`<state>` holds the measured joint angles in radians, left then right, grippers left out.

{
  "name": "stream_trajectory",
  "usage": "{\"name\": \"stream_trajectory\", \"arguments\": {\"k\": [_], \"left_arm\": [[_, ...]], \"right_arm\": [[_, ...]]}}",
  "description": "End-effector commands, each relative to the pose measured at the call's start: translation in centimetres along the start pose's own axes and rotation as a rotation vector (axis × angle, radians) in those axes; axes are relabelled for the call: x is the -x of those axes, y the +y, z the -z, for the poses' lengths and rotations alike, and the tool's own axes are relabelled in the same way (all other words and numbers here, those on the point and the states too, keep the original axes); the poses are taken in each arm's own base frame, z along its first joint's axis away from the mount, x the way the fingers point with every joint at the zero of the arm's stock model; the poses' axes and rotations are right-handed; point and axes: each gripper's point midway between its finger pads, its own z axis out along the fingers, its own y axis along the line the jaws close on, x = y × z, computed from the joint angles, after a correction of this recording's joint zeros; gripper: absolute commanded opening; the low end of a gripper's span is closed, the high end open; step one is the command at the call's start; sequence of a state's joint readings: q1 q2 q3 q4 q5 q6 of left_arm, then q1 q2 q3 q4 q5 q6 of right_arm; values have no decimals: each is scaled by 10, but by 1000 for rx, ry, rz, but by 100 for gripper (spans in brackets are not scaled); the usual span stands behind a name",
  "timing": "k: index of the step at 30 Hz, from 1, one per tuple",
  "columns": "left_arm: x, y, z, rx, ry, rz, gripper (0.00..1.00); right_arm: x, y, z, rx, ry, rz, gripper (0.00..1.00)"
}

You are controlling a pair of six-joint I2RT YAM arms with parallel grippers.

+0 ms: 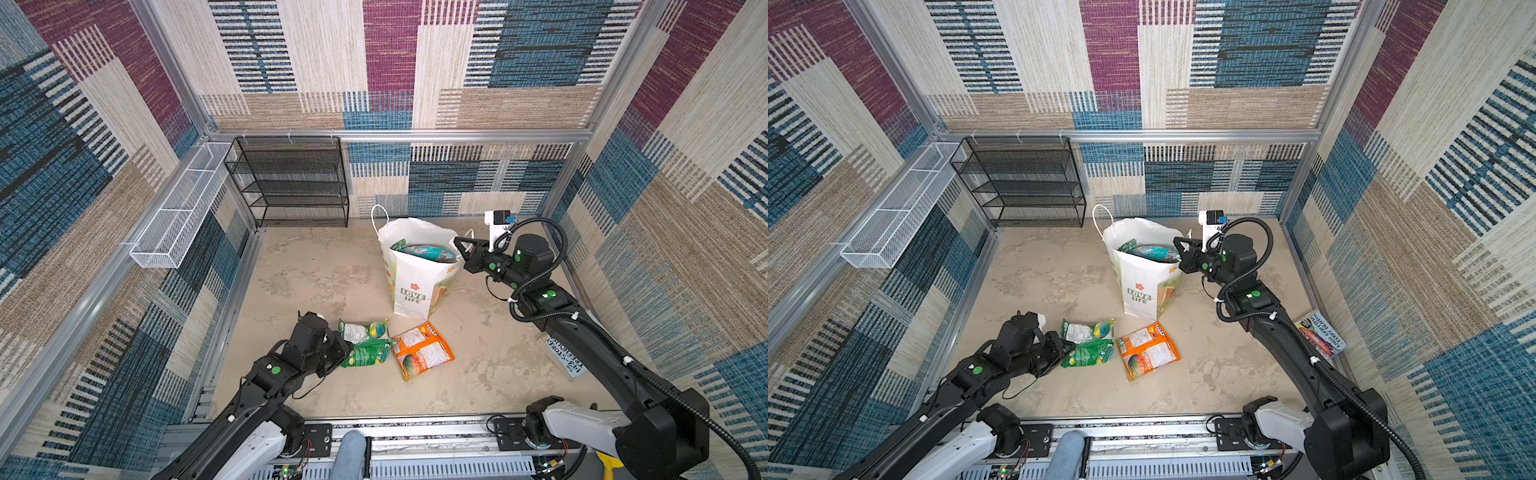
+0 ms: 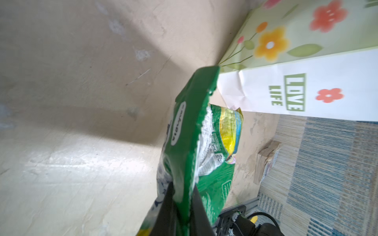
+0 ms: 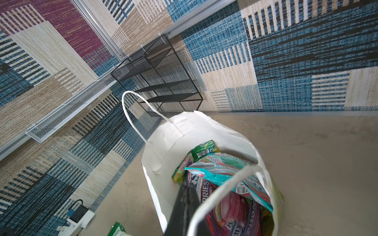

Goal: Place the snacks into the paper bag
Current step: 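Grasp the green Fox's packet with the left gripper, then lift the green packet with the left gripper over the bag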

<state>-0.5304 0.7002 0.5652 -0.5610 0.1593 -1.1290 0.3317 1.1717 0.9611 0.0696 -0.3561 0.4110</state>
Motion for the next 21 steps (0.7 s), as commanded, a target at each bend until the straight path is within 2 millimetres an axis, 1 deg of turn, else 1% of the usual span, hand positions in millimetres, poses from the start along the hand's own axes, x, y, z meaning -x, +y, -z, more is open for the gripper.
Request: {"name": "stream_trajectory", "arguments": {"k": [1, 4, 7, 11, 14, 15, 17, 18, 21], "left_arm": [[14, -23, 21, -15, -47, -44, 0], [27, -64, 39, -82, -67, -114, 0], [38, -117, 56, -171, -57, -195, 0], [51, -182, 72, -268, -52, -287, 0], [61, -227, 84, -330, -72, -357, 0], [64, -237, 83, -339, -71, -372, 0], [70, -264, 83, -373, -67, -413, 0], [73, -272, 81, -373, -64, -428, 0], [84, -293, 62, -345, -51, -467, 0]], "right_arm": [[5, 3, 1, 10, -19, 0, 1], [6, 5, 2, 16, -20, 1, 1], [5, 5, 2, 16, -19, 0, 1], [5, 4, 2, 14, -22, 2, 1], [5, 4, 1, 15, -19, 1, 1], [4, 4, 1, 15, -18, 0, 1], [4, 4, 1, 17, -17, -1, 1], [3, 4, 1, 20, -15, -1, 1], [3, 5, 1, 25, -14, 0, 1]]}}
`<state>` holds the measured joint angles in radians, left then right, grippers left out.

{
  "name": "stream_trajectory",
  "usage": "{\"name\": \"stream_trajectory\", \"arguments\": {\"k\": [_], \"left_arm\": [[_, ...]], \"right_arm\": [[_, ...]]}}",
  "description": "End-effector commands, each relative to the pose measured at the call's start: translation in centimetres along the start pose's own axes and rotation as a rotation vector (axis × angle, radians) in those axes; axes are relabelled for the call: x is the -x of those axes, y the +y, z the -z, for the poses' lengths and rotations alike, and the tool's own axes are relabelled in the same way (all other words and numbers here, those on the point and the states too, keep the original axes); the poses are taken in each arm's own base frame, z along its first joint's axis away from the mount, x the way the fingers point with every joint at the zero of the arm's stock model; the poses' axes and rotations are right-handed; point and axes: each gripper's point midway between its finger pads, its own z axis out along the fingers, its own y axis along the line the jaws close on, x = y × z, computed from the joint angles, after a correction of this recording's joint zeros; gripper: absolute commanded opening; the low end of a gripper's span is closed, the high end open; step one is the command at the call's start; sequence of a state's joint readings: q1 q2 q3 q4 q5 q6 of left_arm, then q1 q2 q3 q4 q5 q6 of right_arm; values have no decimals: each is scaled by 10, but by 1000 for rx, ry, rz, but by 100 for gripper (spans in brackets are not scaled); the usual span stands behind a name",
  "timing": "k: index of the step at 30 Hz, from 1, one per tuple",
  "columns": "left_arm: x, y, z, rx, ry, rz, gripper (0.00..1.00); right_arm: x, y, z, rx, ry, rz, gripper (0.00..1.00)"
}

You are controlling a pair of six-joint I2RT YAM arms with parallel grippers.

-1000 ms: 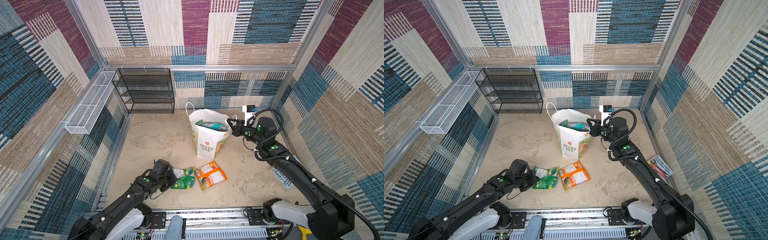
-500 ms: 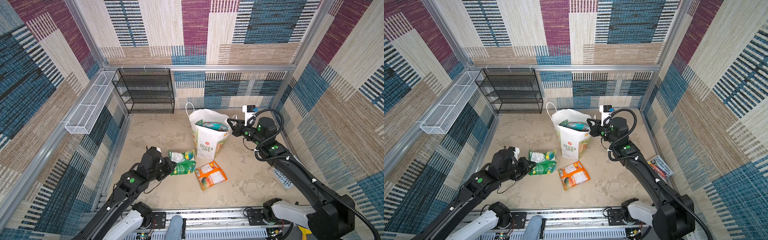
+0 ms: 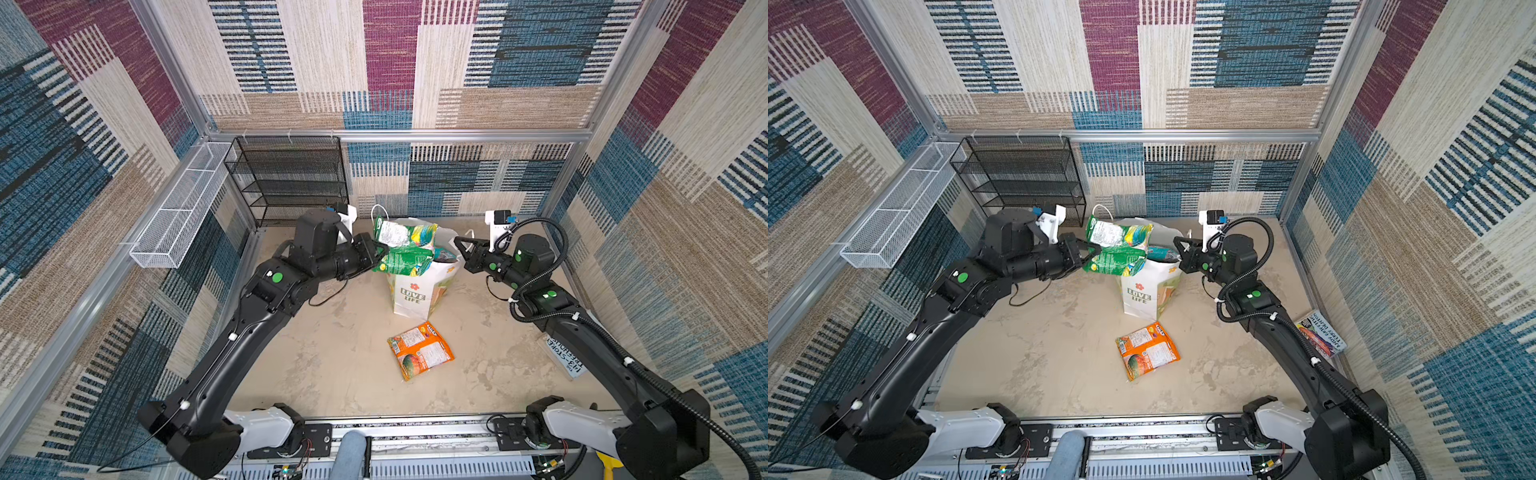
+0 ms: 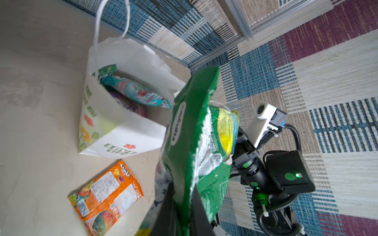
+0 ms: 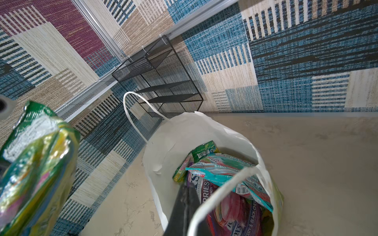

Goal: Place the snacks into the paper bag
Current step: 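Lift the green packet with the left gripper over the bag, then lower the green packet into the bag and open the left gripper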

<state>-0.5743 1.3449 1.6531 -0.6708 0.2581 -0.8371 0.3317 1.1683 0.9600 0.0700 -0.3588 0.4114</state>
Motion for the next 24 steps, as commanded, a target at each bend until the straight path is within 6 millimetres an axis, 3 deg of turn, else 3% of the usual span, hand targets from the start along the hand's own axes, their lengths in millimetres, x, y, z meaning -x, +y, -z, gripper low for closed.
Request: {"name": "stream_trajectory", "arguments": {"k": [1, 5, 14, 24], "left_arm": [[9, -10, -21, -8, 42, -98, 0], [24, -15, -62, 14, 98, -170, 0], [32, 10, -135, 63, 237, -209, 0], [9, 51, -155, 117, 354, -220, 0]], "right_arm": [[3, 4, 0, 21, -15, 0, 1], [3, 4, 1, 19, -14, 2, 1], [5, 3, 2, 5, -25, 8, 1], [5, 3, 3, 7, -25, 9, 1]]}}
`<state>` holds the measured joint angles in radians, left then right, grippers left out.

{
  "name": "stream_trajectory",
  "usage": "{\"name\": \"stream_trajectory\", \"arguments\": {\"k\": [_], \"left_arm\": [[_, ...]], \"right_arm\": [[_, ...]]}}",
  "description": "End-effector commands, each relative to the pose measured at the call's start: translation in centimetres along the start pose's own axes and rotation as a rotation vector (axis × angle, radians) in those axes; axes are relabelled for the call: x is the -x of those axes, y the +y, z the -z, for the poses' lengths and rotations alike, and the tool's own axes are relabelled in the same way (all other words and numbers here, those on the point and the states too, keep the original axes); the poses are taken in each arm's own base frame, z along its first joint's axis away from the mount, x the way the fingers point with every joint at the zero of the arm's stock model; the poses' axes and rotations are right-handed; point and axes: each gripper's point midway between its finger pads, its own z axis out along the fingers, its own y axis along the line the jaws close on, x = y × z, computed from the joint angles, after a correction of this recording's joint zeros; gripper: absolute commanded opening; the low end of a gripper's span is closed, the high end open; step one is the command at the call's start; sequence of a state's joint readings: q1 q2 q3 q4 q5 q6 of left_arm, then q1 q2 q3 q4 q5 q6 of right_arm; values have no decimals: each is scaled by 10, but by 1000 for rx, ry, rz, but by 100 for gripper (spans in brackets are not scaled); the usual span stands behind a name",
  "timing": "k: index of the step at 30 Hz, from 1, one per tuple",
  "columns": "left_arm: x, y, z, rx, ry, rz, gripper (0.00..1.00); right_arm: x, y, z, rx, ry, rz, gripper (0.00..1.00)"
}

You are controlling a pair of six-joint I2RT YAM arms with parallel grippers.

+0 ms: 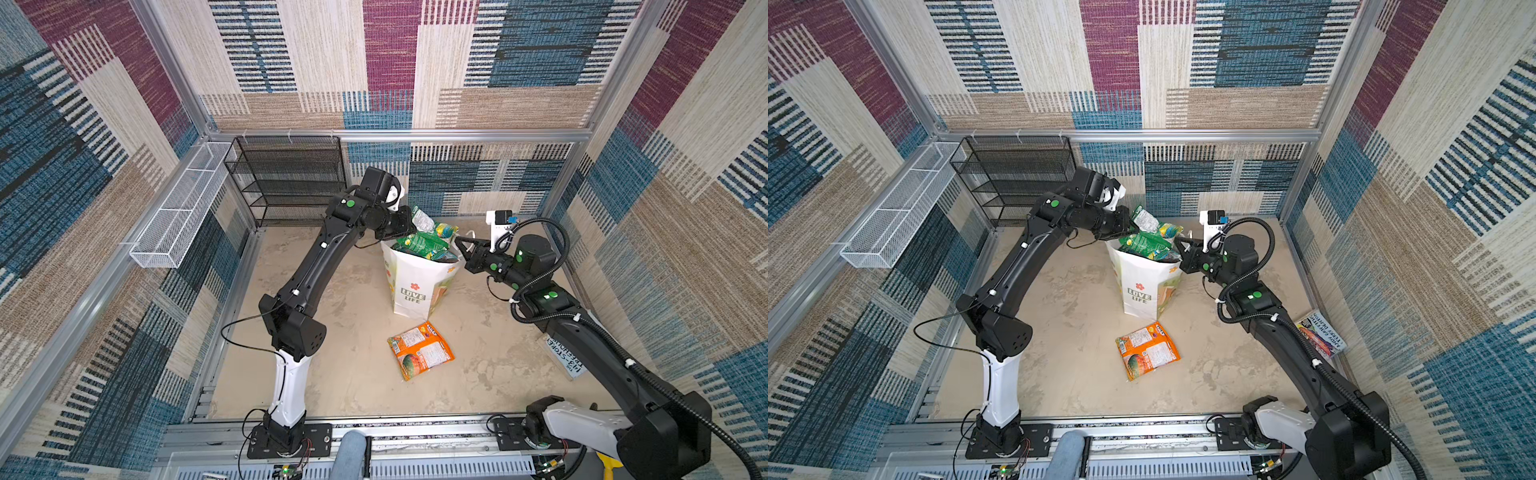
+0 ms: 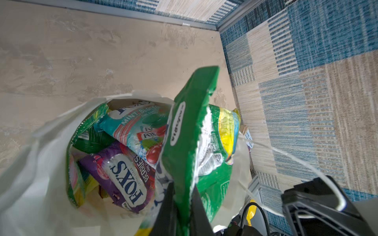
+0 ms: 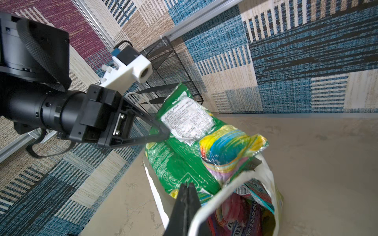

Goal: Place the snacks into the paper bag
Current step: 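Lower the green packet into the bag and open the left gripper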

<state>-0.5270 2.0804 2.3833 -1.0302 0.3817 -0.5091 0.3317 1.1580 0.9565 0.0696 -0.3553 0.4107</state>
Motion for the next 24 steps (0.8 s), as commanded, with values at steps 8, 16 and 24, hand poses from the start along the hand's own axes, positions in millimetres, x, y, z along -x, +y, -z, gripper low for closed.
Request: {"name": "stream_trajectory", "arguments": {"k": [8, 16, 24], "left_arm": [[-29, 6, -9, -36, 106, -13, 0], [-34, 17, -21, -9, 124, 29, 0], [-39, 38, -46, 75, 183, 83, 2]], "right_arm": [[4, 3, 1, 11, -17, 6, 1], [4, 4, 0, 17, -15, 3, 1], [3, 2, -1, 13, -10, 3, 1]]}}
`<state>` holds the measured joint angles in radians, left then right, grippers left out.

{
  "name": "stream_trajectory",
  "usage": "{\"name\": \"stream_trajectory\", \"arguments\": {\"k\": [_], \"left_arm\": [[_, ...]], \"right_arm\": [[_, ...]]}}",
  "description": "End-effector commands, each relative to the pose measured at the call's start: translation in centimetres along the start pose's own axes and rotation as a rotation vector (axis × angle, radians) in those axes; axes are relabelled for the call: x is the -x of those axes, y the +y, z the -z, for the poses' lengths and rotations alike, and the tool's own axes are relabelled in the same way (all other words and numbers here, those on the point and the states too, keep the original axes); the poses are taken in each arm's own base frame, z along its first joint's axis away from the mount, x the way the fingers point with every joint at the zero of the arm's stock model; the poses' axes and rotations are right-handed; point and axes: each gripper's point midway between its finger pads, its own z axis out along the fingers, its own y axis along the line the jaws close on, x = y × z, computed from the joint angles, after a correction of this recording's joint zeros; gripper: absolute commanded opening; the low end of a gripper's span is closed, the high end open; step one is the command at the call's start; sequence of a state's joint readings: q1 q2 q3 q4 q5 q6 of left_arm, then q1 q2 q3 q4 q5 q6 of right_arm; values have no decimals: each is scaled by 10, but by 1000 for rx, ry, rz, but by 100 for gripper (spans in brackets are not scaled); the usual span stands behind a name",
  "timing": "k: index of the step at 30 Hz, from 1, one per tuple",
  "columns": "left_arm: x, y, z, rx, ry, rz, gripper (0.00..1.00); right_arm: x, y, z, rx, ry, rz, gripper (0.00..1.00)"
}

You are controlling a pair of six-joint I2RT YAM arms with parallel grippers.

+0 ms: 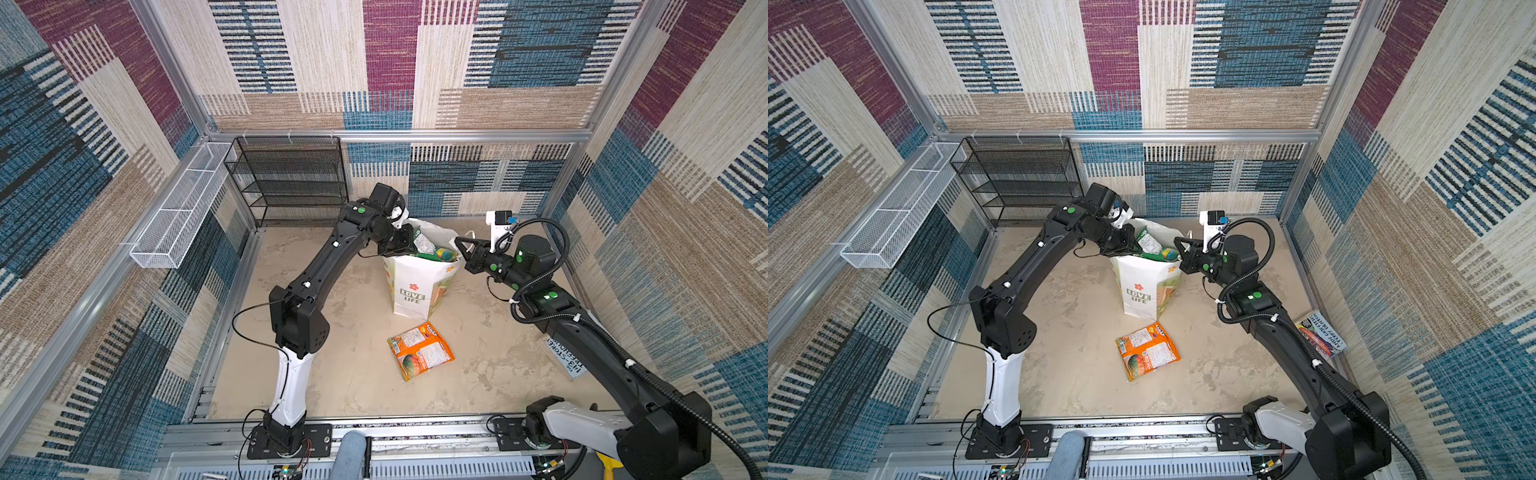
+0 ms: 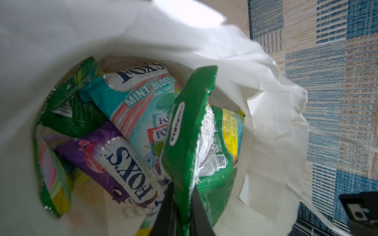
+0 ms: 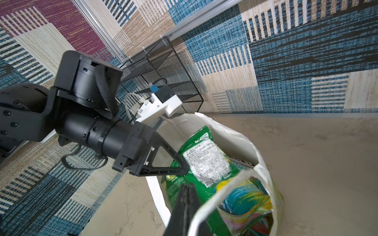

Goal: Place the snacks into the paper bag
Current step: 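Lower the green packet into the bag and open the left gripper, then move the left gripper from the bag down to the orange packet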

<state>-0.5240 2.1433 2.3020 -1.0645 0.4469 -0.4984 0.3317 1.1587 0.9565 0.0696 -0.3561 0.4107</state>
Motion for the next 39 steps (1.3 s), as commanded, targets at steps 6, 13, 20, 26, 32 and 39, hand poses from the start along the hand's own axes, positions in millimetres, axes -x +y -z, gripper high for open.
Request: {"name": "stream_trajectory", "arguments": {"k": [6, 13, 20, 26, 32, 39], "left_arm": [[-3, 13, -6, 88, 28, 10, 25], [3, -12, 32, 41, -46, -28, 54], [5, -65, 95, -118, -160, -85, 75], [-17, -66, 124, -164, -238, -43, 85], [-68, -28, 139, -178, -375, 44, 99], [-145, 43, 103, -113, -337, 252, 99]], "right_arm": [[1, 2, -3, 15, -3, -2, 1], [1, 1, -3, 11, -6, -1, 1], [1, 0, -2, 6, -9, -1, 1], [3, 2, 0, 9, -15, 3, 1], [2, 2, -1, 13, -9, 0, 1], [3, 3, 0, 17, -12, -3, 1]]}}
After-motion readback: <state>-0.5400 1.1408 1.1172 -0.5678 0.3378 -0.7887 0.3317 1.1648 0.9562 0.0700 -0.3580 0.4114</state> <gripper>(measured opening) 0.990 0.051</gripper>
